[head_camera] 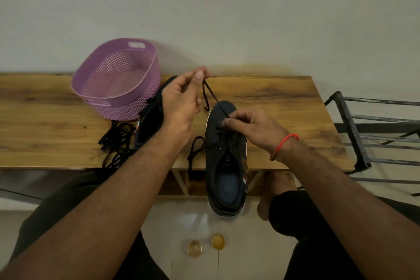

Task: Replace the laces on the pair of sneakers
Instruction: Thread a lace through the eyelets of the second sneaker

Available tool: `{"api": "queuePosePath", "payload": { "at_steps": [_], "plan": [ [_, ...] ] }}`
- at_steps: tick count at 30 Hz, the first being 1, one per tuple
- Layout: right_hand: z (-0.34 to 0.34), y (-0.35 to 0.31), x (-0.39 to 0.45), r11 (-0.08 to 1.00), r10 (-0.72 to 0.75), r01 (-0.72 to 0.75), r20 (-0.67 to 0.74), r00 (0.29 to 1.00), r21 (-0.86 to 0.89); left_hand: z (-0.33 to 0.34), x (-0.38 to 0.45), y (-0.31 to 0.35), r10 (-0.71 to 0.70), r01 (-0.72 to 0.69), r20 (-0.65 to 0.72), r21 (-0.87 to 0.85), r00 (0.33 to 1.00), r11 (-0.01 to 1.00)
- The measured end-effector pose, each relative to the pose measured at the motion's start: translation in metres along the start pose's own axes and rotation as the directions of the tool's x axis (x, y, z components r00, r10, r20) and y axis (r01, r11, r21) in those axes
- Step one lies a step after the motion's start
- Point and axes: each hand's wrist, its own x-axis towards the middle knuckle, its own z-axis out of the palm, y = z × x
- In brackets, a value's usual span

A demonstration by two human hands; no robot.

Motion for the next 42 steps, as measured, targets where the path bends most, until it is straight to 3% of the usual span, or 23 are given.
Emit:
{"api": "queuePosePath", "payload": {
  "at_steps": [3, 9, 15, 18, 22, 24, 26, 28, 29, 32, 35, 38, 40, 42],
  "plan": [
    [-0.001, 0.001, -0.001, 0.998, 0.025, -0.026, 0.023, 0.999, 0.056, -0.004, 0.002, -0.001, 0.022, -0.022, -0.010, 0.042, 1.000, 0.999],
    [0.001, -0.004, 0.001, 0.907, -0.101, 0.125, -0.080, 0.992, 0.403, 0.003, -0.016, -0.012, -0.050, 0.013, 0.225, 0.162, 0.973, 0.987],
    [0.001, -0.003, -0.001, 0.966, -0.162, 0.154, 0.019, 0.987, 0.209, 0.001, -0.013, -0.015, -0.263, 0.284, 0.222, -0.069, 0.939, 0.956],
    [-0.001, -0.007, -0.006, 0.979, -0.197, 0.188, 0.142, 0.970, 0.076, -0.007, -0.002, -0.012, -0.285, 0.300, 0.106, -0.171, 0.953, 0.939],
    [-0.012, -0.011, -0.009, 0.991, -0.136, 0.133, 0.269, 0.953, 0.030, -0.016, 0.009, -0.006, -0.256, 0.241, -0.087, -0.156, 0.963, 0.958],
    [-0.015, -0.010, -0.010, 0.991, -0.131, 0.133, 0.185, 0.974, 0.002, -0.017, 0.008, -0.006, -0.176, 0.175, -0.136, -0.023, 0.975, 0.984],
    [-0.012, -0.007, -0.008, 0.993, -0.115, 0.116, 0.018, 0.993, -0.014, -0.013, 0.002, -0.005, -0.038, 0.045, -0.063, 0.113, 0.997, 0.993],
    [-0.007, -0.009, -0.005, 0.993, -0.038, 0.046, -0.081, 0.996, 0.108, -0.008, -0.006, -0.004, 0.086, -0.116, 0.175, 0.166, 0.981, 0.979],
    [-0.005, -0.011, -0.004, 0.977, 0.001, 0.014, -0.069, 0.998, 0.212, -0.005, -0.009, -0.004, 0.125, -0.193, 0.318, 0.191, 0.940, 0.963],
    [0.000, -0.017, -0.001, 0.889, -0.021, 0.046, -0.060, 0.998, 0.456, -0.002, -0.015, -0.009, 0.091, -0.341, 0.579, 0.339, 0.810, 0.877],
    [0.000, -0.018, -0.003, 0.814, -0.022, 0.134, -0.200, 0.979, 0.565, -0.002, -0.017, -0.013, 0.017, -0.385, 0.602, 0.489, 0.799, 0.782],
    [-0.006, -0.014, -0.003, 0.750, 0.064, 0.135, -0.275, 0.959, 0.647, -0.007, -0.011, -0.014, -0.057, -0.332, 0.558, 0.570, 0.828, 0.751],
    [-0.009, -0.013, -0.001, 0.766, 0.074, 0.141, -0.304, 0.950, 0.627, -0.013, -0.007, -0.015, -0.123, -0.274, 0.490, 0.659, 0.863, 0.701],
    [-0.009, -0.012, 0.000, 0.842, 0.033, 0.149, -0.326, 0.945, 0.519, -0.015, -0.007, -0.016, -0.085, -0.234, 0.410, 0.666, 0.908, 0.708]
  ]
}}
